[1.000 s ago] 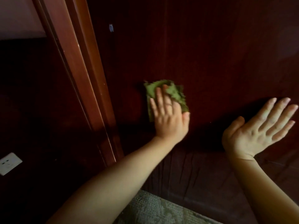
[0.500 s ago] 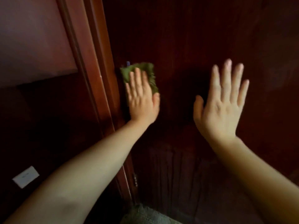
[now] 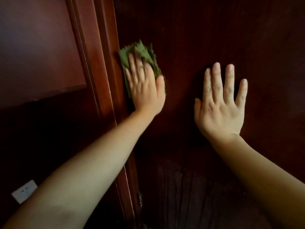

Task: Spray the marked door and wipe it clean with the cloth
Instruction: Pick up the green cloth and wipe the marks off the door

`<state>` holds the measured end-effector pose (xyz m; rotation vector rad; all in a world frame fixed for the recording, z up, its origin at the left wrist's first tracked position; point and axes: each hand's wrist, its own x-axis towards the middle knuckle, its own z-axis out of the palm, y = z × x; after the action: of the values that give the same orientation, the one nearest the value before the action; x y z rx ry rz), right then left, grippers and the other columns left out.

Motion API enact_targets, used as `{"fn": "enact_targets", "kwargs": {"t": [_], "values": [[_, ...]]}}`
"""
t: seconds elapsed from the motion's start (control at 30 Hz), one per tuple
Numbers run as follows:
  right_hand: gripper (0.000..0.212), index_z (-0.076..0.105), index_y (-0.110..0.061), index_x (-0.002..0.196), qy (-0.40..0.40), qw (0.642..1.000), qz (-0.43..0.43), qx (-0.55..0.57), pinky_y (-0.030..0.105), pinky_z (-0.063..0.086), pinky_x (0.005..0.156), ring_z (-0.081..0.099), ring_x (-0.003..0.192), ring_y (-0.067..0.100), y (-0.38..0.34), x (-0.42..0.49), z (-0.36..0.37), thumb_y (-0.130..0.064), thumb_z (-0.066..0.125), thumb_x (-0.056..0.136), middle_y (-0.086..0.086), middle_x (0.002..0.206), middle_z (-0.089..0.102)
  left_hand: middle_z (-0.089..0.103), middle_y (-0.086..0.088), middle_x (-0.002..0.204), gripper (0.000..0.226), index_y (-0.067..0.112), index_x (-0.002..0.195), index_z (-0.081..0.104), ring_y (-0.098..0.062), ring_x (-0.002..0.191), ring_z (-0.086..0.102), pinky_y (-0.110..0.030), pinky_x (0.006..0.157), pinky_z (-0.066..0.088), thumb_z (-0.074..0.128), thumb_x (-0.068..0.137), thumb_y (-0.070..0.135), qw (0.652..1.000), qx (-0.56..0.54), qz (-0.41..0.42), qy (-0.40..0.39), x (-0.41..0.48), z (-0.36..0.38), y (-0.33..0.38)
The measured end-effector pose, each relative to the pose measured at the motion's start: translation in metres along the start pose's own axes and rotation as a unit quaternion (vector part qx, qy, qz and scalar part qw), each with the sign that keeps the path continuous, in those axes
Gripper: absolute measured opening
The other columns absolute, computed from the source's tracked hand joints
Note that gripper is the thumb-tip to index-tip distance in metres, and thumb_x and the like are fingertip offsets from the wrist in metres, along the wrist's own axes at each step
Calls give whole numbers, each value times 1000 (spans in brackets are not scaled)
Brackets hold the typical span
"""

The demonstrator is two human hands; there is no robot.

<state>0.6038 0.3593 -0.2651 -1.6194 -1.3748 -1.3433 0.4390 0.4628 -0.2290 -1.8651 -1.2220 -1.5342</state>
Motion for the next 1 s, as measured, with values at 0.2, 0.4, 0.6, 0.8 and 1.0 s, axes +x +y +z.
{"fn": "enact_targets", "kwargs": {"t": [0.2,0.4,0.6,0.8,1.0], "values": [[66,2,-11,159,-8,1000,-15,8,47,-8,121,1,153,31,5,-3,-6,-37,30,105,9,167,3,-9,-22,156,70,-11,144,23,-37,150,-6,-64,120,9,24,96,40,984,-58,-98,-135,-153,27,-17],[65,9,-9,158,-14,999,-36,-3,46,1,122,8,153,30,8,-1,-11,-37,33,104,10,166,10,-4,-31,160,87,-17,147,13,-40,150,-12,-60,121,0,13,90,49,953,-89,-236,-168,-142,18,23],[71,14,-11,158,-41,993,-108,-15,40,8,123,10,153,26,62,-19,-23,-39,41,99,9,166,13,10,-18,164,67,2,153,23,-35,152,0,-52,121,0,24,100,43,989,-23,-123,-74,19,-17,113],[73,19,-4,156,12,997,72,-24,43,6,124,11,152,32,155,-70,-46,-32,49,96,18,163,17,18,-13,163,70,8,153,28,-32,152,12,-55,121,9,34,94,47,990,20,126,-57,-26,-12,206],[65,21,-6,156,56,989,132,-37,44,8,123,16,151,31,167,-87,-38,-30,41,99,15,162,21,17,-6,164,79,13,155,21,-29,152,9,-53,121,3,50,89,45,955,6,283,-84,-144,26,208]]}}
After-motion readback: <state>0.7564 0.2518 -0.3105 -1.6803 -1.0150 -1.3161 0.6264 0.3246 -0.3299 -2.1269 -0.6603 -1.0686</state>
